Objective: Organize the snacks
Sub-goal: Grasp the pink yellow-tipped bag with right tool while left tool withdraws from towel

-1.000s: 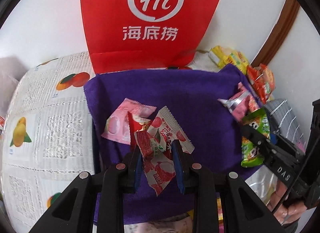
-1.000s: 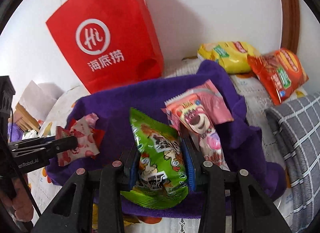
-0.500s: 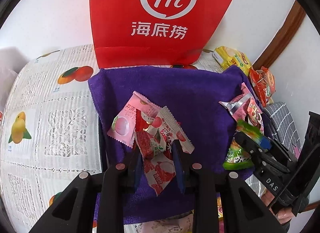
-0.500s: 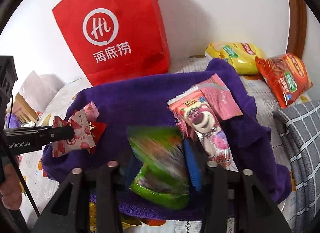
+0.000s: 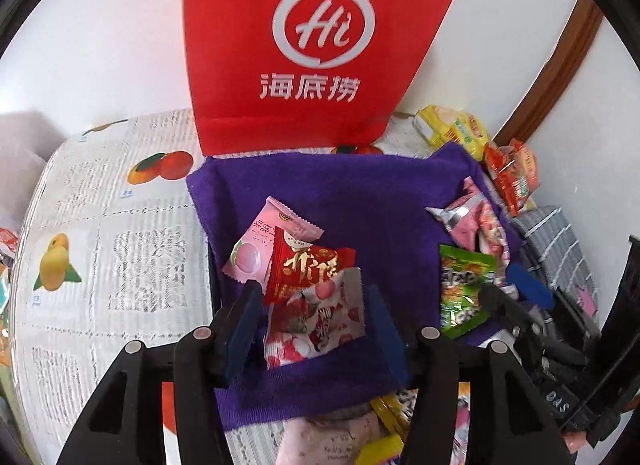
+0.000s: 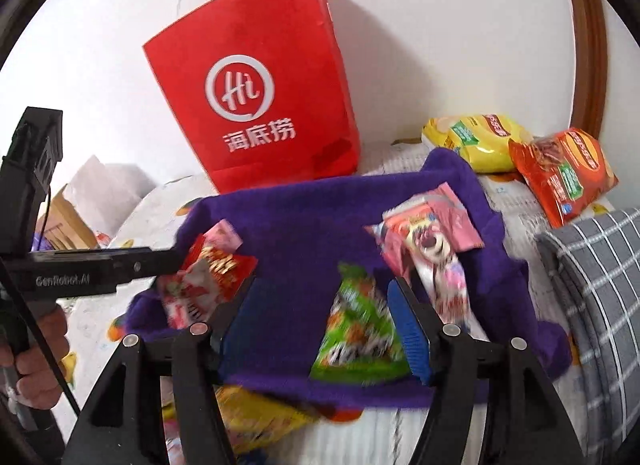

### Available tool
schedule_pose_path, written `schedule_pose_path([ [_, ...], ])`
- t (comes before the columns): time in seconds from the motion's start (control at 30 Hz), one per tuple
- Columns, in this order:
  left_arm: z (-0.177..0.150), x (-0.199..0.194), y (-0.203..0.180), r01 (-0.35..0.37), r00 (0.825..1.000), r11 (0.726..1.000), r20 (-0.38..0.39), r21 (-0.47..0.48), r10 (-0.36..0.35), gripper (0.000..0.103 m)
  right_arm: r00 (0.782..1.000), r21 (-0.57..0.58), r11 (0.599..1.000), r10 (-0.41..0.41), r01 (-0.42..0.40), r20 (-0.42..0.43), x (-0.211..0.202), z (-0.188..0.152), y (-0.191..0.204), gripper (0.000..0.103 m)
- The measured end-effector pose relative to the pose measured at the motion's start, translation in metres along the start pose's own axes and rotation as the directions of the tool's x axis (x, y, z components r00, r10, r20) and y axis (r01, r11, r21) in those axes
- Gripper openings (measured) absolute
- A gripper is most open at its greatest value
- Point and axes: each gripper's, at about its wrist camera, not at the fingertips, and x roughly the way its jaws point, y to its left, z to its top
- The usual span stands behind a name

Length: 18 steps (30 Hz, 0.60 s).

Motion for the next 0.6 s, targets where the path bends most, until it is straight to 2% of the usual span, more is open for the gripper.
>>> schedule_pose_path([
  [0.13,-0.017,-0.015,0.008,0.003,1.000,1.000,0.011,-0.024,-0.002,0.057,0.998,-0.001,0.999,0.041,-0.041,-0.054,-0.024,-0.017,0.015,0.065],
  [0.27,-0.034,-0.027,0.018,0.008,1.000,0.999,0.006,-0.047,-0.008,0.057,0.991,0.024,0.996,0.090,-0.088,-0.102,-0.036,-0.039,0.029,0.073],
  [0.43,-0.061,-0.049,0.032,0.021,1.000,0.997,0.018,-0.074,-0.020,0.057,0.975,0.086,0.989,0.131,-0.117,-0.178,-0.027,-0.069,0.039,0.074],
  [0.53,-0.077,-0.058,0.040,0.017,1.000,0.996,0.018,-0.083,-0.015,0.057,0.969,0.110,0.984,0.159,-0.140,-0.188,-0.024,-0.077,0.048,0.075],
  [0.6,-0.086,-0.063,0.045,0.021,1.000,0.996,0.016,-0.088,-0.020,0.057,0.969,0.093,0.989,0.131,-0.113,-0.210,-0.018,-0.080,0.058,0.075],
])
